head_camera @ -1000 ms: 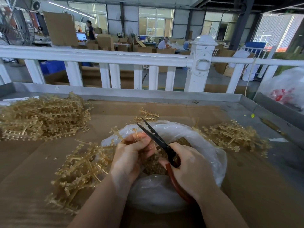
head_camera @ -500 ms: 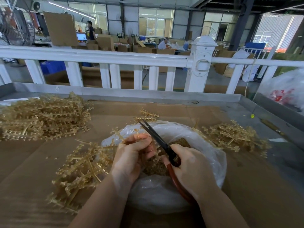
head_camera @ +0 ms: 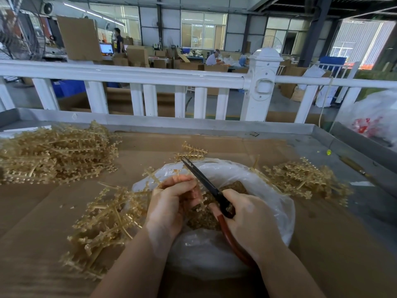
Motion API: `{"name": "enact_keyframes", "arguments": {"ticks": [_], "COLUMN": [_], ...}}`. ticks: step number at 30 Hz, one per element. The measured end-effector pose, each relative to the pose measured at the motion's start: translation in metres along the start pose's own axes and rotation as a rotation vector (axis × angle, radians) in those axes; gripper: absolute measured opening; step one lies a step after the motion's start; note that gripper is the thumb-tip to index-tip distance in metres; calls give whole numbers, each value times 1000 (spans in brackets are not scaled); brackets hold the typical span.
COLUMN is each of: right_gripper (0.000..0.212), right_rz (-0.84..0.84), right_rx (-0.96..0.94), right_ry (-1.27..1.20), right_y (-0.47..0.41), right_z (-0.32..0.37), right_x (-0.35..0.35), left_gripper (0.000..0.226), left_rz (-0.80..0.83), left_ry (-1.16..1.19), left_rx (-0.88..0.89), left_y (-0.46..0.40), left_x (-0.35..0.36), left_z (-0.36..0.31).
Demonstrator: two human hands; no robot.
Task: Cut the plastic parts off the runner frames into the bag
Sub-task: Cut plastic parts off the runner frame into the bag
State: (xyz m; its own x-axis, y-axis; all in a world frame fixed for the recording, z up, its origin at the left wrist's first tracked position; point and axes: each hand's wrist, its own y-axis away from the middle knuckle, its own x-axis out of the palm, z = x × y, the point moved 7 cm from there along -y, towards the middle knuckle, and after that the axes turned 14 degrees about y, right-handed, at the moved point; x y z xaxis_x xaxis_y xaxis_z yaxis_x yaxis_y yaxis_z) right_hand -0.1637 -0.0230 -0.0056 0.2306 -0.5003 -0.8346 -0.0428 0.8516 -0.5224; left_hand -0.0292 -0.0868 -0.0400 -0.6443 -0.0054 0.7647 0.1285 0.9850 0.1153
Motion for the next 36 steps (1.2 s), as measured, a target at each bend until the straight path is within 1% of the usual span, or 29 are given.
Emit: {"name": "enact_keyframes", "arguments": {"ticks": [5, 11, 13, 15, 18, 22, 24, 27, 32, 36], "right_gripper": [24, 18, 17, 17, 16, 20, 23, 20, 19, 20], "right_rz": [9, -21, -24, -22, -22, -28, -12, -25, -19, -19], "right_rx": [2, 22, 25, 28, 25, 18, 18, 23, 2, -16], "right_ry": [38, 29, 11, -10, -23, -30, -29, -22, -22, -27], "right_y": [0, 1, 0, 0, 0, 1, 2, 2, 0, -1], "right_z": [-1, -3, -4, -5, -5, -3, -3, -4, -3, -2], "right_x": [3, 1, 1, 0, -1, -2, -1, -1, 1, 1], "left_gripper": [21, 17, 19, 16, 20, 12, 13, 17, 6, 24], "left_rz": [-14, 27, 45, 53, 25, 61, 53, 33, 15, -5], "left_ry": [-63, -159, -147, -111, -56, -75, -77, -102, -95, -71], "left_rx": [-7, -74, -79, -78, -59, -32, -15, 16, 49, 80], "left_y": [0, 1, 2, 3, 3, 5, 5, 5, 4, 2], "left_x": [-1, 1, 3, 5, 3, 5, 5, 3, 1, -2], "left_z": [-1, 4, 4, 5, 5, 3, 1, -1, -3, -4]}}
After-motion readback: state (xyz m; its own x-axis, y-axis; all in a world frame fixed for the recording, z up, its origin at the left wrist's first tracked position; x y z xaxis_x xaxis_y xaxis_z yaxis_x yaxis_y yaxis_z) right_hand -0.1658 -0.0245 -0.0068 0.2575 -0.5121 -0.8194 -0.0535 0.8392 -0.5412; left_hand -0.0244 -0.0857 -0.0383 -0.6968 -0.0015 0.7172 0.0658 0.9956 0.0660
